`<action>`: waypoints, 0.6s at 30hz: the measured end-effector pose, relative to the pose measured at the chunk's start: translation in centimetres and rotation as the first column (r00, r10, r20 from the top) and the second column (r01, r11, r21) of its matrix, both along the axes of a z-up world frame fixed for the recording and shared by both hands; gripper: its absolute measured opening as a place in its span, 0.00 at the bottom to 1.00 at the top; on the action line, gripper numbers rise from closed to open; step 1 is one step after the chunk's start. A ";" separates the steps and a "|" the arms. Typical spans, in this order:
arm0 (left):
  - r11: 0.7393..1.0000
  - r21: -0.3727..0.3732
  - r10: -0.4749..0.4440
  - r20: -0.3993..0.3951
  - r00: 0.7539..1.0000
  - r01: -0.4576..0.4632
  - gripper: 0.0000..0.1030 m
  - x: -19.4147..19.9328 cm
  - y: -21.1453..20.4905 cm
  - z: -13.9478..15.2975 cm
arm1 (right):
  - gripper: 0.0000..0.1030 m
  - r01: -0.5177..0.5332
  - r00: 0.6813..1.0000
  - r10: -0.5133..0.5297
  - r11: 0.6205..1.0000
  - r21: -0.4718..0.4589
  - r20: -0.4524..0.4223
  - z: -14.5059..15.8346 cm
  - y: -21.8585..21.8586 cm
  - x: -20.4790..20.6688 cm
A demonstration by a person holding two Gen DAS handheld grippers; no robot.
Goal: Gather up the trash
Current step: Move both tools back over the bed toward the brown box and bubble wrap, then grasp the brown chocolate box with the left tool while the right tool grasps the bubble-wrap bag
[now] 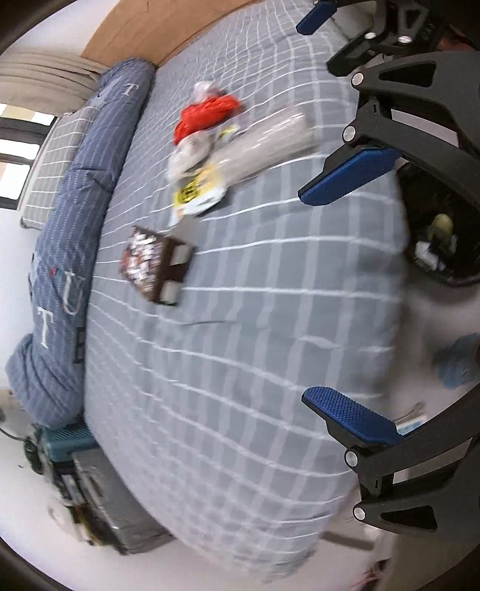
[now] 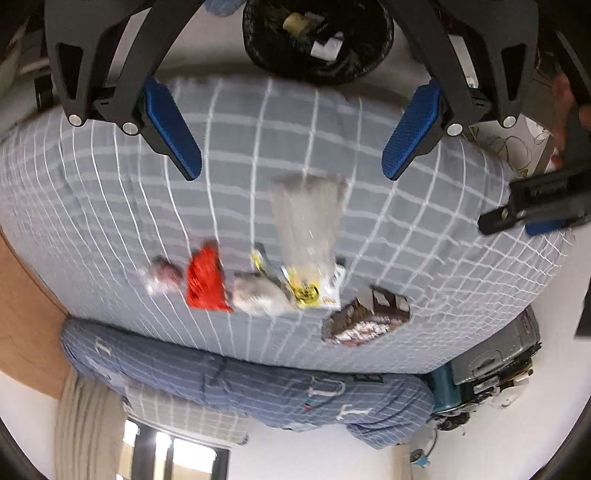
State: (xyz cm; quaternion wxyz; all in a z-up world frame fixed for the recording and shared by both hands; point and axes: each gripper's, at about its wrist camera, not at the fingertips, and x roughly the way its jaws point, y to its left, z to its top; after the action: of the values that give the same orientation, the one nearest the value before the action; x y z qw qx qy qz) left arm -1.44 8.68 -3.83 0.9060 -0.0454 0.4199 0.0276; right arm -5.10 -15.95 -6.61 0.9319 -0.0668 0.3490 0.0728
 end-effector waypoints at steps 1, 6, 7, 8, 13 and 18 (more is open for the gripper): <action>1.000 0.006 -0.006 0.002 1.000 0.006 0.94 1.0 0.3 0.3 | 0.91 -0.005 1.000 0.005 1.000 -0.006 0.005 0.2 0.3 0.6; 0.999 0.031 -0.025 0.015 1.000 0.025 0.94 6.5 1.3 1.5 | 0.91 -0.011 1.000 0.011 1.000 -0.008 -0.003 0.2 1.2 4.4; 0.999 0.009 -0.037 0.012 0.999 0.037 0.94 7.5 1.4 1.6 | 0.91 -0.011 1.000 0.011 1.000 -0.007 -0.009 0.1 1.2 4.9; 0.999 -0.012 -0.046 0.009 0.999 0.047 0.94 8.4 1.5 1.6 | 0.91 -0.012 1.000 0.011 1.000 -0.004 -0.016 0.0 1.3 5.6; 0.995 -0.021 -0.099 -0.012 0.995 0.099 0.94 13.7 0.3 1.2 | 0.91 -0.020 0.999 0.020 1.000 0.012 -0.047 -0.6 1.4 8.6; 0.987 0.043 -0.149 -0.066 0.987 0.152 0.94 18.4 -2.0 -0.6 | 0.91 -0.069 0.995 0.069 0.998 0.005 -0.072 -2.1 1.5 10.0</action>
State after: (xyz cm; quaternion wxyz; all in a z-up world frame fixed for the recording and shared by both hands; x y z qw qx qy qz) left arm 16.99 6.69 -4.41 0.8928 0.0092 0.4493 -0.0295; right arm 4.91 -14.42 -8.74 0.9157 -0.0751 0.3798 0.1075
